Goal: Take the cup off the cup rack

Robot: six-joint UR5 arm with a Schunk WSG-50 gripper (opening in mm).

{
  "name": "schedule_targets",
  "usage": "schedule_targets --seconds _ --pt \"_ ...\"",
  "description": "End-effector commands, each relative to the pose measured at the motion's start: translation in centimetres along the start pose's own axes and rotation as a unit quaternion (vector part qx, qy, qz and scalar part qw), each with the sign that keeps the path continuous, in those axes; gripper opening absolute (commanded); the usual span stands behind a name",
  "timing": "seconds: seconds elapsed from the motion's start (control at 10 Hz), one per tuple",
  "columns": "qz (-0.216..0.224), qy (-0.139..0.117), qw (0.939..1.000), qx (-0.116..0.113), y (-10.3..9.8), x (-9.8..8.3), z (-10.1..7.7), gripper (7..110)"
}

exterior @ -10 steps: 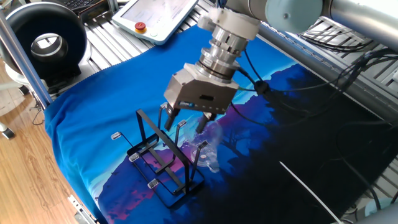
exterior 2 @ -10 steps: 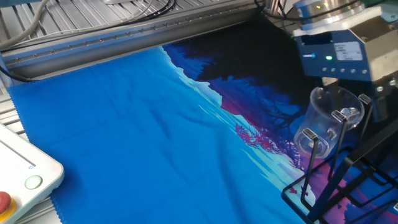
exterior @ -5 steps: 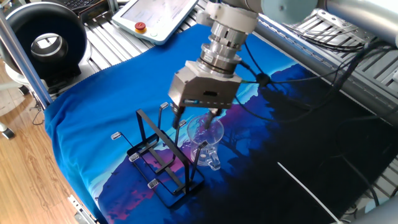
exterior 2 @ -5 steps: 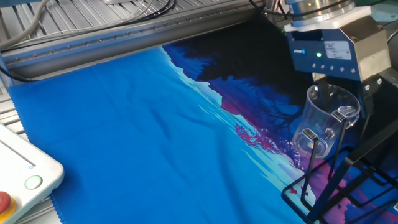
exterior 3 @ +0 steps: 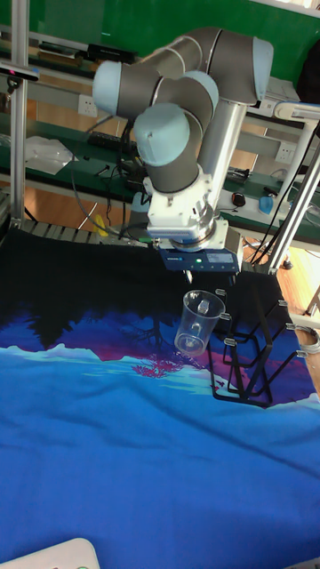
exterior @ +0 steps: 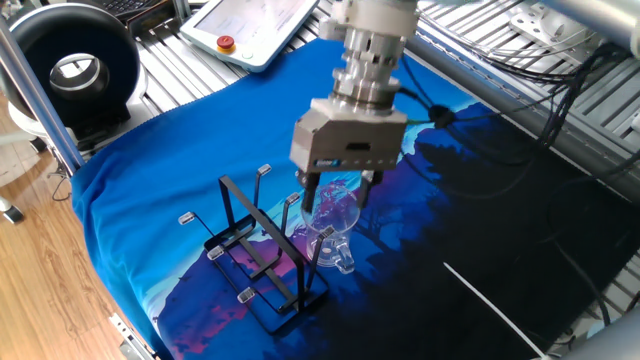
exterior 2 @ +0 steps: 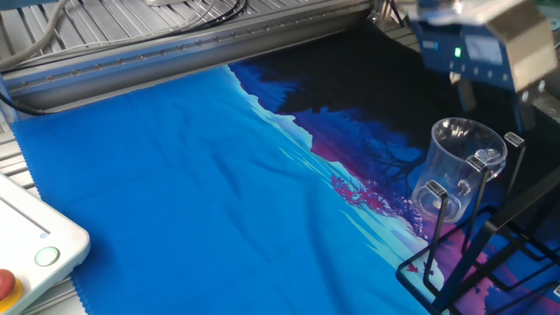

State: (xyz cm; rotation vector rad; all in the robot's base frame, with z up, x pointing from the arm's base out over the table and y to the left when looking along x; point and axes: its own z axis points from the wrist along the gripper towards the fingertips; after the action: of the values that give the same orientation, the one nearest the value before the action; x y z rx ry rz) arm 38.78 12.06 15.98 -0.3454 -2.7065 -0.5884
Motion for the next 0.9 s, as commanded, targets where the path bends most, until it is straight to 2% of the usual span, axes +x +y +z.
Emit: schedule_targets --seconds 0.0,0.1,0.3,0.5,0.6,0.7,0.8 --pt "-0.042 -0.074 0.9953 0.047 -2.5 -2.9 -4.2 44" --pt "-0.064 -0.095 0.9894 0.089 -4.8 -4.5 -5.7 44" --pt "-0.078 -0.063 0.9900 0.099 -6.7 -4.0 -7.5 44" --pt "-0.112 -0.087 0.9768 0.160 -10.6 -6.5 -8.9 44" --pt "-0.110 -0.097 0.9709 0.190 -12.1 -7.7 -9.5 44" --pt "-0.096 -0.098 0.9702 0.200 -13.1 -8.9 -10.2 44" --pt "-0.107 -0.096 0.9702 0.195 -13.4 -9.6 -10.9 7"
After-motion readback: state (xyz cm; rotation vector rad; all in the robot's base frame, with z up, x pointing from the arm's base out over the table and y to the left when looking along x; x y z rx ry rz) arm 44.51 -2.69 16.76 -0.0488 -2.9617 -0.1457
